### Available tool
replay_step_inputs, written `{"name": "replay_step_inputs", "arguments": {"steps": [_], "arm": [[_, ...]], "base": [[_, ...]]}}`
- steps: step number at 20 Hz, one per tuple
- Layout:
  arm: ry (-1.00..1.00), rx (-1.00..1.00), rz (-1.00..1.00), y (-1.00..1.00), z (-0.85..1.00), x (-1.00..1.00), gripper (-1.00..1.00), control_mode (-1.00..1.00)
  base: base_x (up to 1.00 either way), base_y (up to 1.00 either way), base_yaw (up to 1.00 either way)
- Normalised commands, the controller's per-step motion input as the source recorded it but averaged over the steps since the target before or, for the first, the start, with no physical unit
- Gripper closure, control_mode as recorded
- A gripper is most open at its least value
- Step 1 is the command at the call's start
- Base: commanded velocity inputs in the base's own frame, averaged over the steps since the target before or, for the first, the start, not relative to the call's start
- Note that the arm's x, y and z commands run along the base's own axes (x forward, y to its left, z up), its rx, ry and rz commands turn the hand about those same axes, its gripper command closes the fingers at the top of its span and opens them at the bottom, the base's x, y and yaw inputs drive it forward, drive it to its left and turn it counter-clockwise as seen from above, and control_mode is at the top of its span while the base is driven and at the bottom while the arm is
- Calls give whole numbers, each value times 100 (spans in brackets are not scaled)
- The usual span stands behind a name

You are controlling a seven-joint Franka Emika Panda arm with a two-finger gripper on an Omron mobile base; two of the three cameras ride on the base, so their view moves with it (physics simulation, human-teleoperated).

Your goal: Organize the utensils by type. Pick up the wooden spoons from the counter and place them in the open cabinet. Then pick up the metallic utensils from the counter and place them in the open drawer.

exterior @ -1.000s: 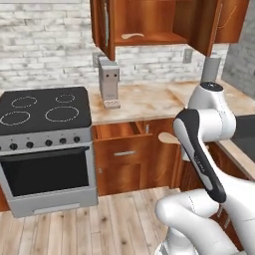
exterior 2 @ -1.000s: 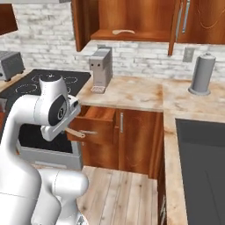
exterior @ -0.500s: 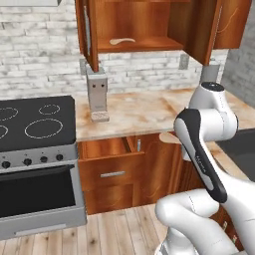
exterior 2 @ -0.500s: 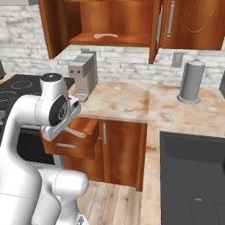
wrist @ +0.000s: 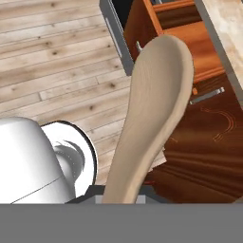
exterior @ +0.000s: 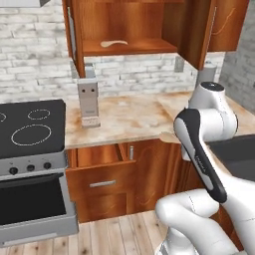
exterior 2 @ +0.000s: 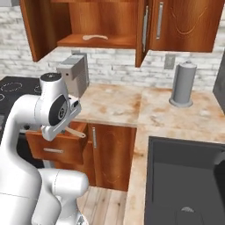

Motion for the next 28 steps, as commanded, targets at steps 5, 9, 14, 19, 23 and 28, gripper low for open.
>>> {"name": "replay_step_inputs", "arguments": {"steps": [5, 9, 14, 19, 23, 28], "arm": [[0, 0, 0, 0, 0, 0, 100, 100], [0, 0, 0, 0, 0, 0, 100, 100], [0, 0, 0, 0, 0, 0, 100, 100], [0, 0, 0, 0, 0, 0, 100, 100], [0, 0, 0, 0, 0, 0, 100, 100], [0, 0, 0, 0, 0, 0, 100, 100]], "base": [[51, -17, -4], [39, -14, -8], [37, -13, -7], [39, -11, -6], [34, -12, -5], [34, -9, -3]]}}
